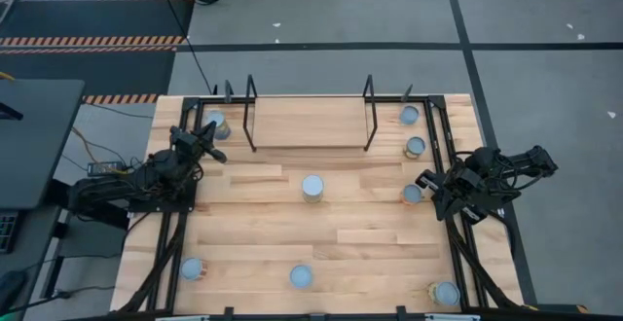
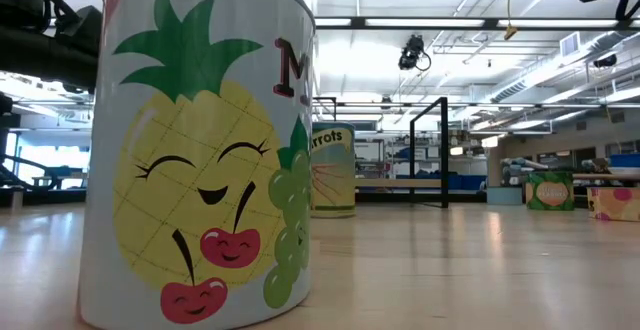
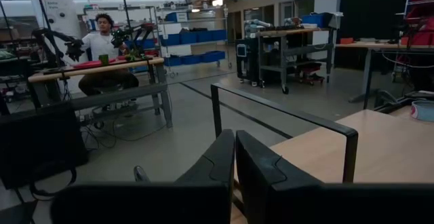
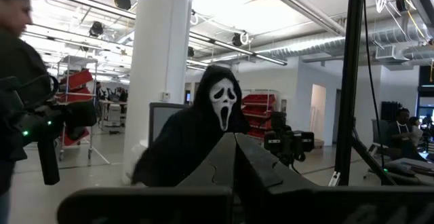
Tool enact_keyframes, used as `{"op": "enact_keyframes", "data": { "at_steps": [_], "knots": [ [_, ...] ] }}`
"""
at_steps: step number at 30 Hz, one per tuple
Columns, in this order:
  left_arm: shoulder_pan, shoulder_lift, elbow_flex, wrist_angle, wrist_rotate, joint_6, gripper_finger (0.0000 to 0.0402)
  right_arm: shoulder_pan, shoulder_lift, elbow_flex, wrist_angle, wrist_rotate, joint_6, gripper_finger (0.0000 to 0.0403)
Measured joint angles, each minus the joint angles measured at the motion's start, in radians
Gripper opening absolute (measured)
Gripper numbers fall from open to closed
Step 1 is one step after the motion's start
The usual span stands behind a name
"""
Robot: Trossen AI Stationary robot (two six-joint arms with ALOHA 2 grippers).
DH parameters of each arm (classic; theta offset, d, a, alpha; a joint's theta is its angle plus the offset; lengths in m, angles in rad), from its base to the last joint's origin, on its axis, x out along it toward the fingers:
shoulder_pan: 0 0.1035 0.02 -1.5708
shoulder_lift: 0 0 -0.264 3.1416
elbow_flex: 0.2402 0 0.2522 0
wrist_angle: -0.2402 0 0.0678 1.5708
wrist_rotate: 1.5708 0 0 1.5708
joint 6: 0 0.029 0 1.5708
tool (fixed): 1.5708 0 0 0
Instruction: Pick and place cans onto a shelf
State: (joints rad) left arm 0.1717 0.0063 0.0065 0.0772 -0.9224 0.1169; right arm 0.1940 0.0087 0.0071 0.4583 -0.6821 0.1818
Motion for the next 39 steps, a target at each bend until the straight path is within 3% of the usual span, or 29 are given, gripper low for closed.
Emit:
{"op": "enact_keyframes", "data": {
  "at_steps": [31, 39],
  "knots": [
    [0.0, 0.0, 0.0, 0.0, 0.0, 0.0, 0.0023, 0.0, 0.0, 0.0, 0.003, 0.001, 0.0, 0.0012],
    [0.0, 0.0, 0.0, 0.0, 0.0, 0.0, 0.0023, -0.02, -0.001, 0.006, 0.182, 0.267, 0.005, 0.0012]
  ]
}}
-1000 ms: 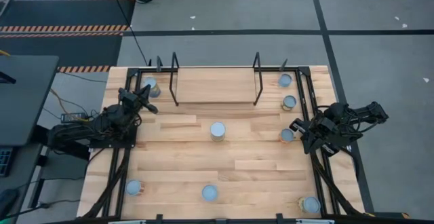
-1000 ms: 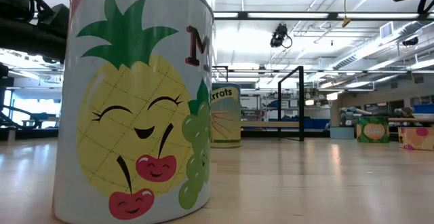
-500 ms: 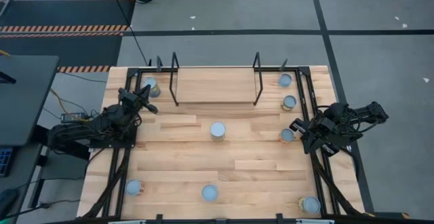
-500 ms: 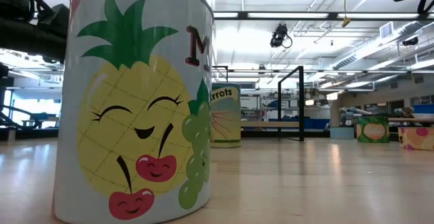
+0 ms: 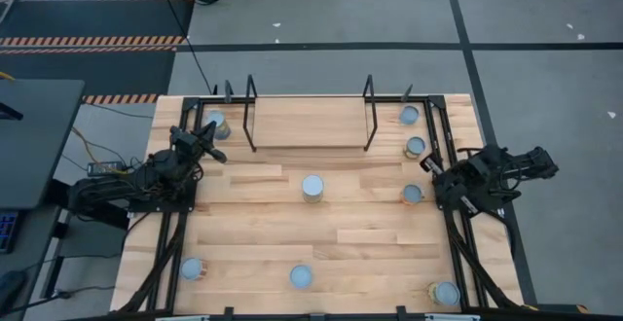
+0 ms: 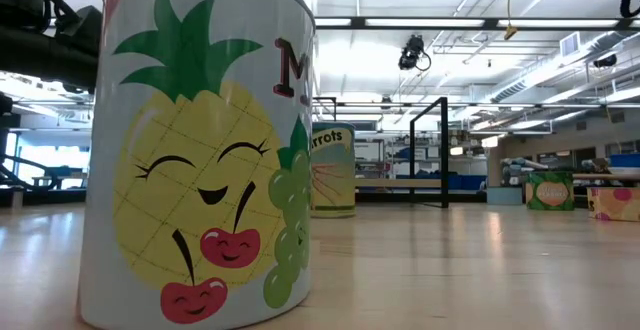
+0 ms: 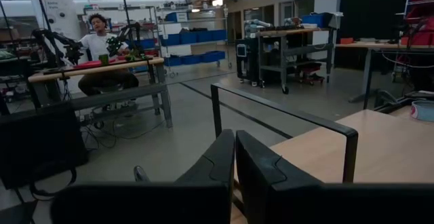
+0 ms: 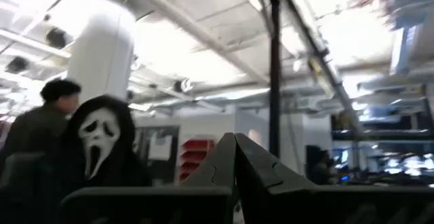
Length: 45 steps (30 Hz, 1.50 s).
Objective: Pick and place cans onto a shelf
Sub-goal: Put the canned carrots on the shelf
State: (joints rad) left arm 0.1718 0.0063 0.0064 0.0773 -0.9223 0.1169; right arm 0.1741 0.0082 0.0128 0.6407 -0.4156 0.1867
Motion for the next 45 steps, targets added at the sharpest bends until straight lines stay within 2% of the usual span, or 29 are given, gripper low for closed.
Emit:
{"op": "enact_keyframes", "data": {
  "at_steps": [3, 6, 7, 11, 13, 17, 20, 24, 29, 37, 41, 45],
  "knots": [
    [0.0, 0.0, 0.0, 0.0, 0.0, 0.0, 0.0023, 0.0, 0.0, 0.0, 0.025, 0.01, -0.018, 0.0012],
    [0.0, 0.0, 0.0, 0.0, 0.0, 0.0, 0.0023, 0.0, 0.0, 0.0, 0.024, 0.055, -0.137, 0.0012],
    [0.0, 0.0, 0.0, 0.0, 0.0, 0.0, 0.0023, 0.0, 0.001, 0.0, 0.005, 0.111, -0.165, 0.0012],
    [0.0, 0.0, 0.0, 0.0, 0.0, 0.0, 0.0023, -0.001, 0.037, 0.0, -0.153, 0.448, -0.188, 0.0012],
    [0.0, 0.0, 0.0, 0.0, 0.0, 0.0, 0.0023, 0.0, 0.062, -0.001, -0.201, 0.555, -0.145, 0.0012],
    [0.0, 0.0, 0.0, 0.0, 0.0, 0.0, 0.0023, 0.0, 0.094, -0.001, -0.192, 0.631, -0.048, 0.0012],
    [0.0, 0.0, 0.0, 0.0, 0.0, 0.0, 0.0023, -0.005, 0.116, -0.001, -0.187, 0.641, -0.116, 0.0012],
    [0.0, 0.0, 0.0, 0.0, 0.0, 0.0, 0.0023, -0.008, 0.203, -0.001, -0.167, 0.812, -0.118, 0.0009],
    [0.0, 0.0, 0.0, 0.0, 0.0, 0.0, 0.0023, -0.008, 0.435, 0.046, -0.033, 0.801, -0.151, 0.0009],
    [0.0, 0.0, 0.0, 0.0, 0.0, 0.0, 0.0023, -0.008, 0.879, 0.311, -0.029, 0.779, -0.285, 0.002],
    [0.0, 0.0, 0.0, 0.0, 0.0, 0.0, 0.0023, -0.008, 1.073, 0.445, -0.039, 0.763, -0.341, 0.0062],
    [0.0, 0.0, 0.0, 0.0, 0.0, 0.0, 0.0023, -0.008, 1.221, 0.58, -0.087, 0.76, -0.344, 0.0137]
  ]
}}
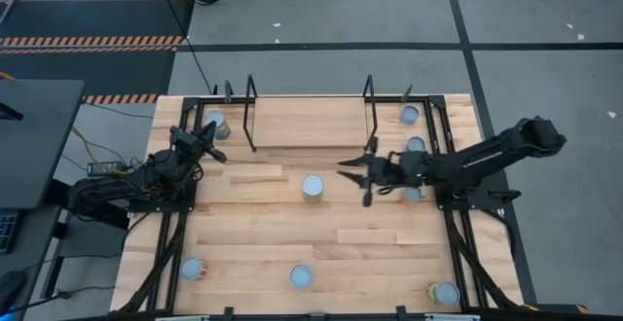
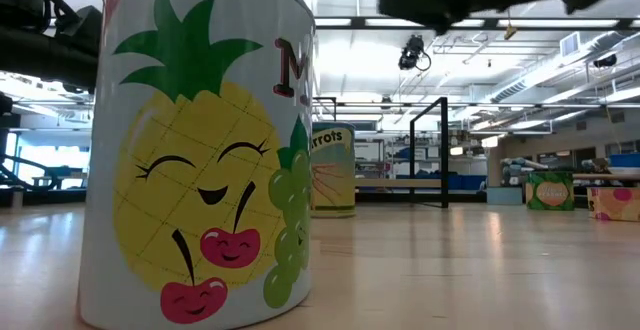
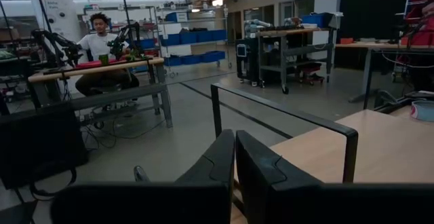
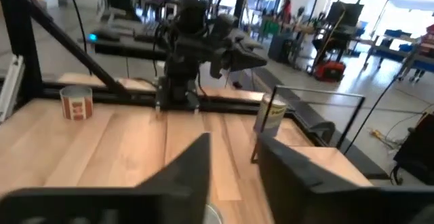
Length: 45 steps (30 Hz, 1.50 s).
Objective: Pick and place cans onto a shelf
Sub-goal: Put the canned carrots on the shelf
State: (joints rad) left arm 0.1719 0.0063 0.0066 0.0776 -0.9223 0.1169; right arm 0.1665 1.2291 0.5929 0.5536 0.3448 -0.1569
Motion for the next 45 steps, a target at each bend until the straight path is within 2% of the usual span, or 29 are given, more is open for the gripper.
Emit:
{"op": "enact_keyframes", "data": {
  "at_steps": [8, 11, 15, 18, 25, 30, 34, 39, 45],
  "knots": [
    [0.0, 0.0, 0.0, 0.0, 0.0, 0.0, 0.0023, -0.02, 0.23, 0.315, -0.362, -0.114, 0.062, 0.0335],
    [0.0, 0.0, 0.0, 0.0, 0.0, 0.0, 0.0023, -0.041, 0.313, 0.413, -0.486, -0.147, 0.083, 0.0388],
    [0.0, 0.0, 0.0, 0.0, 0.0, 0.0, 0.0023, -0.067, 0.398, 0.482, -0.564, -0.199, 0.095, 0.0381],
    [0.0, 0.0, 0.0, 0.003, 0.0, 0.0, 0.0023, -0.09, 0.436, 0.486, -0.577, -0.223, 0.104, 0.0378],
    [0.0, 0.0, 0.0, 0.006, 0.0, 0.0, 0.0023, -0.155, 0.504, 0.488, -0.589, -0.286, 0.14, 0.0398],
    [0.0, 0.0, 0.0, 0.006, 0.0, 0.0, 0.0023, -0.175, 0.515, 0.488, -0.59, -0.3, 0.152, 0.0399],
    [0.0, 0.0, 0.0, 0.007, 0.0, 0.0, 0.0023, -0.185, 0.53, 0.489, -0.59, -0.371, 0.183, 0.04],
    [0.0, 0.0, 0.0, 0.002, 0.003, 0.0, 0.0023, -0.184, 0.575, 0.485, -0.614, -0.385, 0.19, 0.0396],
    [0.0, 0.0, 0.0, 0.0, 0.002, 0.0, 0.0023, -0.182, 0.565, 0.486, -0.618, -0.387, 0.19, 0.0394]
  ]
}}
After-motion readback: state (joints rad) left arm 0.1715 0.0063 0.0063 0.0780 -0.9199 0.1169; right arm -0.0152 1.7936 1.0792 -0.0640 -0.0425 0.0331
